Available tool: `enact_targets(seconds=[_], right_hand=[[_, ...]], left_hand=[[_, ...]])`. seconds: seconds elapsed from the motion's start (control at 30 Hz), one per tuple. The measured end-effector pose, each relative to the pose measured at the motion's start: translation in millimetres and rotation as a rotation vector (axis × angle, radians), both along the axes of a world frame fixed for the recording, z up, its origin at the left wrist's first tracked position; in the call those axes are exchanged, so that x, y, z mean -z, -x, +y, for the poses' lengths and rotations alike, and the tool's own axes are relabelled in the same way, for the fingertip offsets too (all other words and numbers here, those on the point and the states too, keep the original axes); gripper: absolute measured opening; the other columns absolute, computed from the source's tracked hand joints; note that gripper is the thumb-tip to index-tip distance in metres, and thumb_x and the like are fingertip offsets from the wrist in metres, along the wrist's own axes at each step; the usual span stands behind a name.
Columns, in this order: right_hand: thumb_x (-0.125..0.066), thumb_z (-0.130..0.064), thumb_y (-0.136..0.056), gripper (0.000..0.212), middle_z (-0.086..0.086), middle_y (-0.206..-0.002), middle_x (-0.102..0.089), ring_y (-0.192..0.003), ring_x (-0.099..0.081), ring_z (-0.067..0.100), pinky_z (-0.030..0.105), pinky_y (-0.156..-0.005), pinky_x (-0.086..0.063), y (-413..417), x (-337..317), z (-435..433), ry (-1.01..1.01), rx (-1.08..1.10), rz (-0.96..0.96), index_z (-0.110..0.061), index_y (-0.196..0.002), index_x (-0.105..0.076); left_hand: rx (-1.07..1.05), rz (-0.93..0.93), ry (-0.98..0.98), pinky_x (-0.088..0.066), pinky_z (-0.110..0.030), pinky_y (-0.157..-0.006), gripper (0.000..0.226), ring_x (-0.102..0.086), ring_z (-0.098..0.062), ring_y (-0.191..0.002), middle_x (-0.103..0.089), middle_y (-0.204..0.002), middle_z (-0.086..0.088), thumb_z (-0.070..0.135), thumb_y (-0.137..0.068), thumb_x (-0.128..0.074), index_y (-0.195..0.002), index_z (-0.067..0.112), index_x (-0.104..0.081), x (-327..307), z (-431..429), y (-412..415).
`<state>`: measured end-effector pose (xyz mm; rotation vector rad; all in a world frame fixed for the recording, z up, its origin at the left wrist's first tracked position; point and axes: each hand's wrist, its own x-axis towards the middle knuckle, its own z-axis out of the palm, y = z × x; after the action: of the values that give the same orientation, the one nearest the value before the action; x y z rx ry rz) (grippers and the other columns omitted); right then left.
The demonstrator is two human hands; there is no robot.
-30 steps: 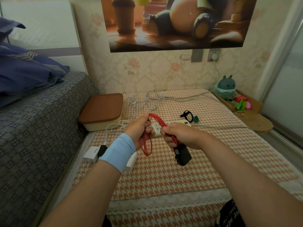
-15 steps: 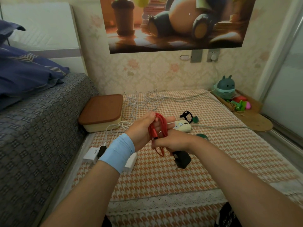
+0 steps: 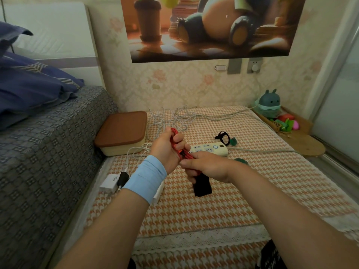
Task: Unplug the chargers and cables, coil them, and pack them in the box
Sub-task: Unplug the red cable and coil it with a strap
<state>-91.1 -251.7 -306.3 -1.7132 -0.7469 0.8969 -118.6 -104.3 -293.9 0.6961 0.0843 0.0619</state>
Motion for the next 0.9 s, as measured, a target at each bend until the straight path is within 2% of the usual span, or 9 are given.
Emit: enact_targets(seconds=[0.13,0.2,0.27,0.4,0.5,0.6,0.7,0.8,0.9], right_hand=[[-0.048,-0.027,-0.107,0.026,-0.003,-0.062,-0.040,-0.055,-0.047,0.016,0.035,-0.074,-0.044,-2.2,6.0,-3.1,-0.074,0.039,0.104,-0.016,-0.084,-0.044],[-0.045,-0.026,-0.108,0.024,-0.002,-0.063,-0.039,-0.054,-0.045,0.016,0.035,-0.074,-0.044,-3.7,8.8,-5.0,-0.141,0.084,0.178,-0.016,-0.087,-0.046],[-0.044,-0.025,-0.108,0.023,-0.002,-0.063,-0.037,-0.055,-0.043,0.017,0.035,-0.074,-0.044,-4.4,11.4,-4.4,-0.183,0.104,0.243,-0.015,-0.088,-0.047],[-0.044,-0.029,-0.107,0.023,-0.002,-0.065,-0.036,-0.058,-0.045,0.015,0.034,-0.076,-0.047,-5.3,16.7,-2.1,-0.155,0.035,0.313,-0.017,-0.087,-0.043],[-0.049,-0.028,-0.103,0.019,0.001,-0.070,-0.051,-0.064,-0.054,0.017,0.033,-0.076,-0.052,-6.6,16.3,-0.8,-0.134,-0.013,0.383,-0.013,-0.091,-0.050],[-0.051,-0.025,-0.104,0.030,0.016,-0.109,-0.072,-0.100,-0.071,0.024,0.033,-0.091,-0.056,-17.9,18.1,-8.8,-0.014,-0.004,0.312,-0.003,-0.122,-0.059],[-0.053,-0.028,-0.103,0.038,0.014,-0.133,-0.066,-0.121,-0.064,0.024,0.039,-0.110,-0.046,-31.5,17.7,-22.4,0.164,0.119,0.159,-0.008,-0.134,-0.060],[-0.046,-0.035,-0.103,0.037,0.008,-0.119,-0.065,-0.093,-0.069,0.025,0.042,-0.087,-0.059,-42.1,14.1,-22.7,0.193,0.402,-0.098,-0.015,-0.134,-0.053],[-0.044,-0.054,-0.102,0.033,0.007,-0.101,-0.064,-0.057,-0.056,0.018,0.035,-0.052,-0.051,-44.0,4.5,-12.9,-0.032,0.550,-0.211,-0.030,-0.122,-0.055]], left_hand=[[0.057,-0.030,-0.396,-0.055,-0.034,-0.077,0.048,-0.067,-0.019,-0.077,-0.069,-0.091,-0.006,0.042,-0.105,-0.027,-0.111,0.001,-0.053,5.2,9.7,-0.2],[0.168,0.034,-0.690,-0.046,-0.038,-0.098,0.058,-0.064,-0.018,-0.112,-0.070,-0.118,-0.005,0.050,-0.103,-0.028,-0.128,0.005,-0.056,10.2,15.3,0.8],[0.292,0.078,-0.847,-0.039,-0.038,-0.106,0.055,-0.058,-0.017,-0.121,-0.068,-0.123,-0.004,0.052,-0.101,-0.034,-0.126,0.011,-0.060,16.1,15.3,3.4],[0.348,0.014,-0.745,-0.045,-0.035,-0.104,0.045,-0.058,-0.025,-0.120,-0.064,-0.127,-0.012,0.033,-0.103,-0.039,-0.127,0.000,-0.058,20.7,10.3,1.7],[0.316,0.036,-0.742,-0.049,-0.032,-0.092,0.034,-0.061,-0.024,-0.111,-0.066,-0.121,-0.009,0.028,-0.105,-0.039,-0.102,0.003,-0.062,20.3,7.4,-0.9],[0.239,0.078,-0.753,-0.045,-0.036,-0.080,0.038,-0.055,-0.024,-0.090,-0.065,-0.106,-0.010,0.026,-0.106,-0.037,-0.079,0.011,-0.058,20.9,6.9,-5.1],[0.217,0.140,-0.714,-0.049,-0.033,-0.086,0.036,-0.063,-0.022,-0.089,-0.070,-0.094,-0.009,0.023,-0.107,-0.033,-0.077,0.012,-0.051,22.7,15.3,-9.5],[0.281,0.192,-0.779,-0.052,-0.038,-0.083,0.027,-0.069,-0.031,-0.084,-0.070,-0.075,-0.004,0.022,-0.106,-0.035,-0.086,0.011,-0.050,25.9,17.3,-12.7],[0.369,0.204,-0.919,-0.047,-0.033,-0.065,0.018,-0.061,-0.022,-0.061,-0.055,-0.063,0.001,0.020,-0.104,-0.040,-0.089,0.012,-0.046,29.0,7.9,-17.7]])
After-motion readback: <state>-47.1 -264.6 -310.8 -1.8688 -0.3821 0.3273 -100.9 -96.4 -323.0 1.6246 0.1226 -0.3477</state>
